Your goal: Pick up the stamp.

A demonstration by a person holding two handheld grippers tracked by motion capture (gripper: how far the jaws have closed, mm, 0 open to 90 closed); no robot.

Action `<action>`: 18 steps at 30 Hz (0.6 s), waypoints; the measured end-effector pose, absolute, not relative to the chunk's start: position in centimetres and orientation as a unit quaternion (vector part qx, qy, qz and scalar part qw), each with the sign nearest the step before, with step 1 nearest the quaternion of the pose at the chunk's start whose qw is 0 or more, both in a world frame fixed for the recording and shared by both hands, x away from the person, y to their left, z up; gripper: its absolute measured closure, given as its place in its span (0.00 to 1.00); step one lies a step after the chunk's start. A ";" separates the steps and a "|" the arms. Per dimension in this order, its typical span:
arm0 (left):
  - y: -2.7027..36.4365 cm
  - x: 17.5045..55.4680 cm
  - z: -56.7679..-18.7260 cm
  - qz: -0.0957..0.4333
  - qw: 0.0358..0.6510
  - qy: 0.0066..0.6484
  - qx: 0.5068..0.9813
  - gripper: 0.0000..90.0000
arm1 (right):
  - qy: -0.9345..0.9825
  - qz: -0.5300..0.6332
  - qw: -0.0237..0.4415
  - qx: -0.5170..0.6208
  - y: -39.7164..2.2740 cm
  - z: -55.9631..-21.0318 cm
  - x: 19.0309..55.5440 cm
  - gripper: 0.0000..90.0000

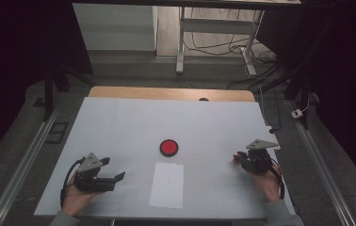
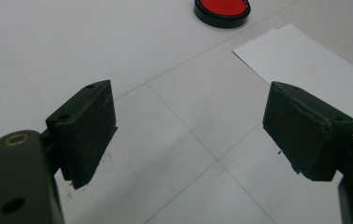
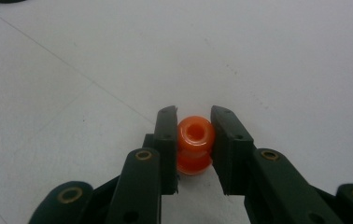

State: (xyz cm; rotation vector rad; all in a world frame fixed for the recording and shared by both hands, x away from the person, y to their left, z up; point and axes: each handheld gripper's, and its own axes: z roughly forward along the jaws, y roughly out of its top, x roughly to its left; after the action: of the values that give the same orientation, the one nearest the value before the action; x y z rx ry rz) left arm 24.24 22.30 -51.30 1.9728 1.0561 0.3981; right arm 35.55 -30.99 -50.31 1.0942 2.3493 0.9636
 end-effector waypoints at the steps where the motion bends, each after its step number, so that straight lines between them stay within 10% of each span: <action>1: 22.3 24.2 -51.3 0.159 0.421 0.421 0.787 0.19 | 0.834 0.342 0.188 0.389 -31.0 -50.3 35.5 0.80; 18: 22.3 24.3 -51.4 0.160 0.419 0.425 0.787 0.20 | 0.809 0.394 0.200 0.388 -31.2 -49.2 35.0 0.80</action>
State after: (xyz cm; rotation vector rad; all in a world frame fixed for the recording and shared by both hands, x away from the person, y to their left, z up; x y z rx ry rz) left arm 24.32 22.34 -51.42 1.9729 1.0646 0.4009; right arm 35.02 -31.22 -49.24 1.0845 2.2602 1.1025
